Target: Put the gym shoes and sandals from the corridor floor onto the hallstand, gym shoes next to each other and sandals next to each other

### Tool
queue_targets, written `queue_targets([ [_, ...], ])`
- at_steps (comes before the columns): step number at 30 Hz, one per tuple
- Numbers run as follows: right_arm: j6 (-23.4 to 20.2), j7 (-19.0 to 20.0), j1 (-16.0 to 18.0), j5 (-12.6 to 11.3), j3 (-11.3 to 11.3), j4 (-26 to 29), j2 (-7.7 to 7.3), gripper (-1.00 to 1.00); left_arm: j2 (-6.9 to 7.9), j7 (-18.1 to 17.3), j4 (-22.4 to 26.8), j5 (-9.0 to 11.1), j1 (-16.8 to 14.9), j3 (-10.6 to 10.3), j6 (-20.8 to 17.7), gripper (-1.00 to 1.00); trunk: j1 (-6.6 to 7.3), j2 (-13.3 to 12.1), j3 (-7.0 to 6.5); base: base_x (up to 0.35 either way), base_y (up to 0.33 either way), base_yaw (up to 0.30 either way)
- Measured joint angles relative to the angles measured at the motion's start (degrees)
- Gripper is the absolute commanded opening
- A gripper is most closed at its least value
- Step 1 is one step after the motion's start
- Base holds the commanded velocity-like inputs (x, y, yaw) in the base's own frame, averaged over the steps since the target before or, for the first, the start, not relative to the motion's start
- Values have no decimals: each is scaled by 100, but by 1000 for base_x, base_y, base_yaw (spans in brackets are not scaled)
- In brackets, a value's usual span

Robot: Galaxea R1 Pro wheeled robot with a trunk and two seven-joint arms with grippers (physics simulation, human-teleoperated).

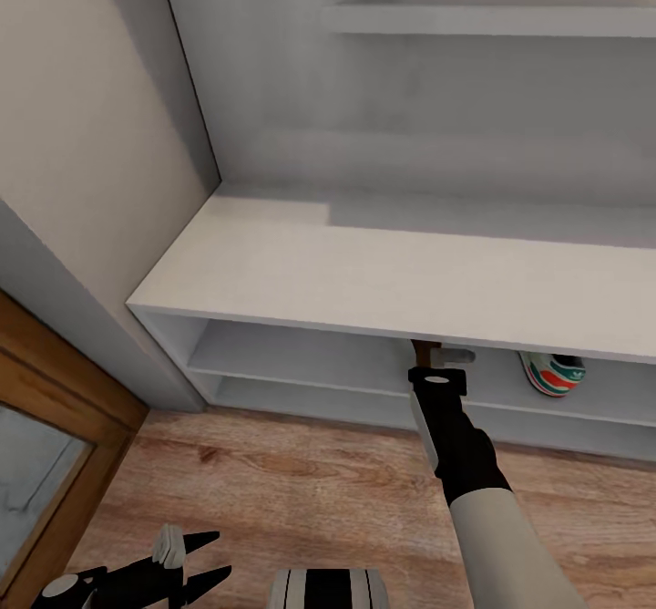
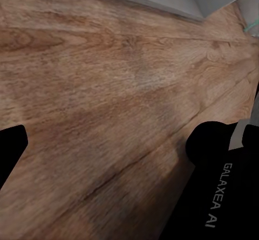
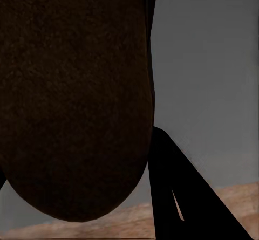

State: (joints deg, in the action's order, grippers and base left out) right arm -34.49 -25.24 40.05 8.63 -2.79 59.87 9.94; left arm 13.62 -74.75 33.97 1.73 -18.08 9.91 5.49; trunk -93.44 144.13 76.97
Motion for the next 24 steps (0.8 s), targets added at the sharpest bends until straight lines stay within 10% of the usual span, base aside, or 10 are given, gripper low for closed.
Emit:
queue_targets([
  [22,0,0,0,3,-36,-26,0,-100,0,-17,0,0,0,9,0,100,0,0,0,45,-21,0],
  [23,0,0,0,2,-36,-25,0,100,0,-20,0,0,0,11,0,100,0,0,0,0,0,0],
  [24,6,-9,0,-16,-36,-26,0,100,0,-23,0,0,0,13,0,100,0,0,0,0,0,0],
])
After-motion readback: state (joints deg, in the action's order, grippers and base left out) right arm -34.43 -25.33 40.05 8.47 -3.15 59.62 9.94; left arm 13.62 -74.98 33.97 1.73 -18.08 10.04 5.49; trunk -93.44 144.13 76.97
